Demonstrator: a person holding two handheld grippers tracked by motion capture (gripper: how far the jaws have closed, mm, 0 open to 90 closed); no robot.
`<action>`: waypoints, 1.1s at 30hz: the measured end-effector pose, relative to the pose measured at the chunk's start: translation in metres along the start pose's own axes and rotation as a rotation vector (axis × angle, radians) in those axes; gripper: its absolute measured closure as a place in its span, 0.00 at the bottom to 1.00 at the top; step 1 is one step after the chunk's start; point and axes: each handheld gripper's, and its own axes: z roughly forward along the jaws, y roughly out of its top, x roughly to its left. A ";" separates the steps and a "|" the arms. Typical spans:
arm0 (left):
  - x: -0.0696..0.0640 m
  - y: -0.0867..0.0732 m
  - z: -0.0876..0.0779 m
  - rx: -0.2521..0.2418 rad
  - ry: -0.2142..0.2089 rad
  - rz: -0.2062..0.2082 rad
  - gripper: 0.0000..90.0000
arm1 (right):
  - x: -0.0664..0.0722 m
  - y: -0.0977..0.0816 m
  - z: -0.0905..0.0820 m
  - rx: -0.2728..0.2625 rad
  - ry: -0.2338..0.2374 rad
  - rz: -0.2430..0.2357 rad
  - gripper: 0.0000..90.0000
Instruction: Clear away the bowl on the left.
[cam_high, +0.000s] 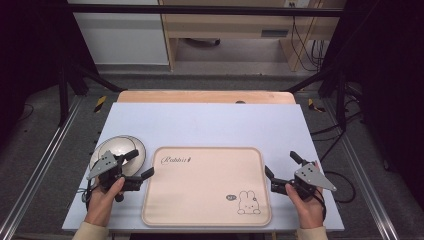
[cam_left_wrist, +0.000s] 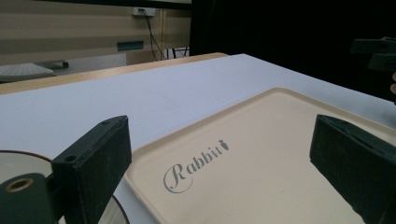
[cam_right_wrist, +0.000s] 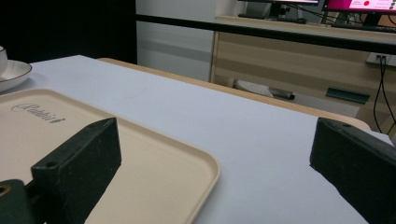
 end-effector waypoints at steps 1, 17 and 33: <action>0.001 0.000 0.000 0.002 0.002 -0.001 0.06 | 0.000 0.000 0.001 0.000 0.004 -0.004 0.03; -0.004 0.029 -0.013 -0.016 0.101 0.032 0.07 | 0.000 -0.001 -0.009 0.008 -0.015 -0.009 0.04; 0.001 0.057 -0.013 0.051 0.144 0.100 0.08 | 0.002 0.002 -0.006 0.005 -0.002 -0.015 0.05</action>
